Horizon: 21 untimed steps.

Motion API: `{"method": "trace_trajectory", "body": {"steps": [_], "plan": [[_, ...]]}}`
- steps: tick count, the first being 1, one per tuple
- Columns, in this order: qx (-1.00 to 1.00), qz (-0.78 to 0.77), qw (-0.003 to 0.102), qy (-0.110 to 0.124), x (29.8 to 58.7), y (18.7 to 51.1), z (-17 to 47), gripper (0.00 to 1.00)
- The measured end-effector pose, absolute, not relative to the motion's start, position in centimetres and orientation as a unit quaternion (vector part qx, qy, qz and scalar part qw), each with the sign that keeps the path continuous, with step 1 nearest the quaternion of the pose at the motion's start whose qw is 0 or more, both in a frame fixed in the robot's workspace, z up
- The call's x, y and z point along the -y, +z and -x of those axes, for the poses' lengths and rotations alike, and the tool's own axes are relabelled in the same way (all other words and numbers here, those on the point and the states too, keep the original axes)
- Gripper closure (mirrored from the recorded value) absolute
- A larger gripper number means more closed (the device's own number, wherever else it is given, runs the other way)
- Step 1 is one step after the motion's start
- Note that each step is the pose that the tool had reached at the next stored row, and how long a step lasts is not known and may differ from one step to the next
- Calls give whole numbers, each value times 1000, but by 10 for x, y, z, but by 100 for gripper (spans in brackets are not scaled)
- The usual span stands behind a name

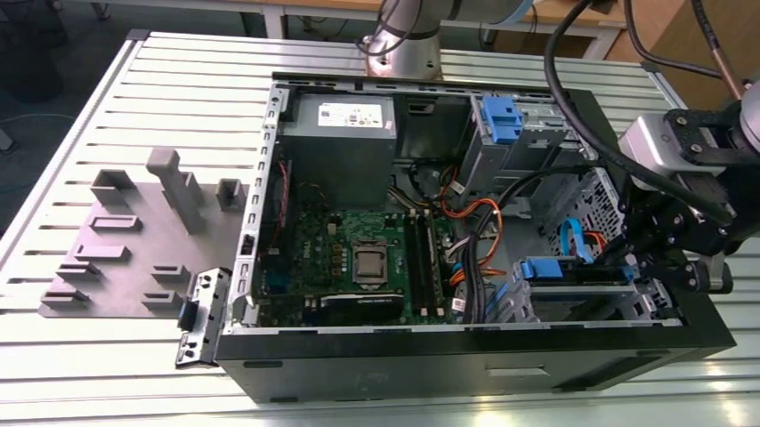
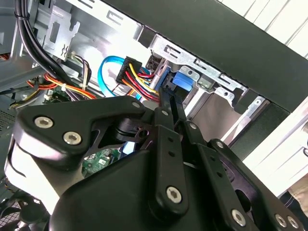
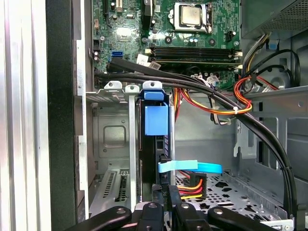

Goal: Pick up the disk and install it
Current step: 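Insert the second disk wire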

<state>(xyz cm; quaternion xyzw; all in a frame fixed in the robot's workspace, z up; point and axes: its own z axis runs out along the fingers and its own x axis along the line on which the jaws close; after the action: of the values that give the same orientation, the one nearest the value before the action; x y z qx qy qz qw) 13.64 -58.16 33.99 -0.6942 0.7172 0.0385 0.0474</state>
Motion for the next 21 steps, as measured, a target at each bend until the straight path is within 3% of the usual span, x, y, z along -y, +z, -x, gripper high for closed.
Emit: {"method": "trace_trajectory", "body": {"steps": [21], "plan": [[-717,694,47,39,580,333,-134,84]]}}
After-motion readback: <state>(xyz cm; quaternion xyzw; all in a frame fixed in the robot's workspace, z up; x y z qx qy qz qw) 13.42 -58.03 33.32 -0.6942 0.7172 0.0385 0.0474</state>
